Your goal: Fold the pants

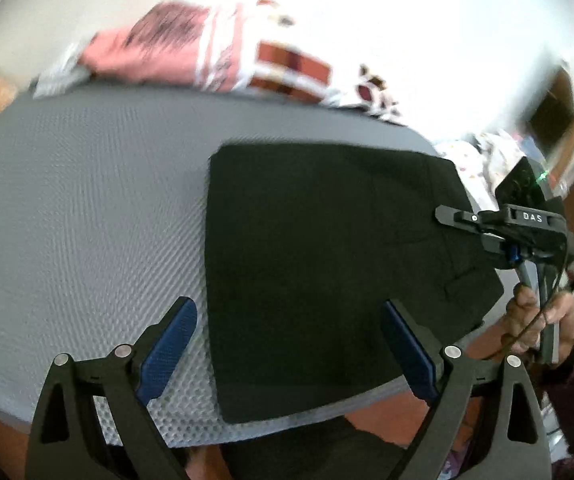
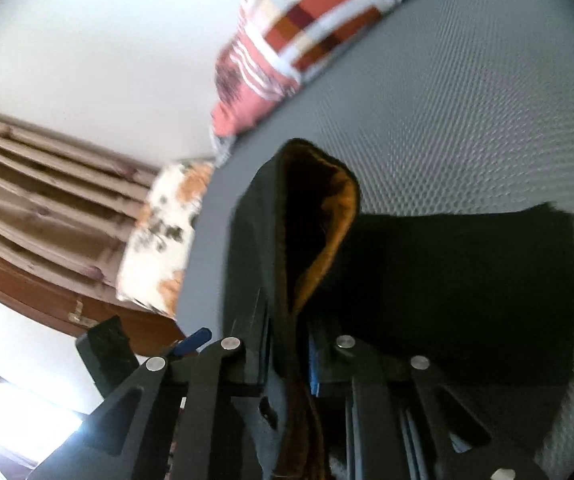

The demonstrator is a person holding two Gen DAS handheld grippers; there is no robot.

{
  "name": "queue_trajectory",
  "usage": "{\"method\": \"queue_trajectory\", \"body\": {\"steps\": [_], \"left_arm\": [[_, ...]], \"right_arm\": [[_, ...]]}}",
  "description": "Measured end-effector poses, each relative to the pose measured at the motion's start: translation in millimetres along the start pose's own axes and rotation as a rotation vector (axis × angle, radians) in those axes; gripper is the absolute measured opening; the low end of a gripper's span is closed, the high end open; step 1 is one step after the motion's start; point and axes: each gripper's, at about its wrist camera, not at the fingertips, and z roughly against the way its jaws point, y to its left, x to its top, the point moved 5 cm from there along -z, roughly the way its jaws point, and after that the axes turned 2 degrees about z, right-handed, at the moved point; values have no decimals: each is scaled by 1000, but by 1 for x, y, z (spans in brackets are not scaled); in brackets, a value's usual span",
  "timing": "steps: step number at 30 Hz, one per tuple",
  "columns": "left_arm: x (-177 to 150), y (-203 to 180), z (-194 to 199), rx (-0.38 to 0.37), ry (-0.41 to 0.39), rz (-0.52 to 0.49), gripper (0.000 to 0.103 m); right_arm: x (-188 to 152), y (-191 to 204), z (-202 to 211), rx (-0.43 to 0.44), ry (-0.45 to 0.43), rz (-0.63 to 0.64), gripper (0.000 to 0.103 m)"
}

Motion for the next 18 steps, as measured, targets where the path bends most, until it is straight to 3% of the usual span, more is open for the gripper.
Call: {"method": "queue_trajectory", "body": {"steps": [5,8,12,18], "left_arm": [[2,-46,-19,-15,31,-153,92],[-6,-57,-41,-11,70,-199,92],[-14,-52,-61,6,132,-178,92],[-7,-47,-50,-14,87,-128,92]], "right_arm": [[0,-18,50,-36,-61,-19,14],[-9,-50,59,-81,-60,-81,14],[-15,-76,59,-69,-75,-153,14],[-10,-50,70,-57,-96,-85,14]]}}
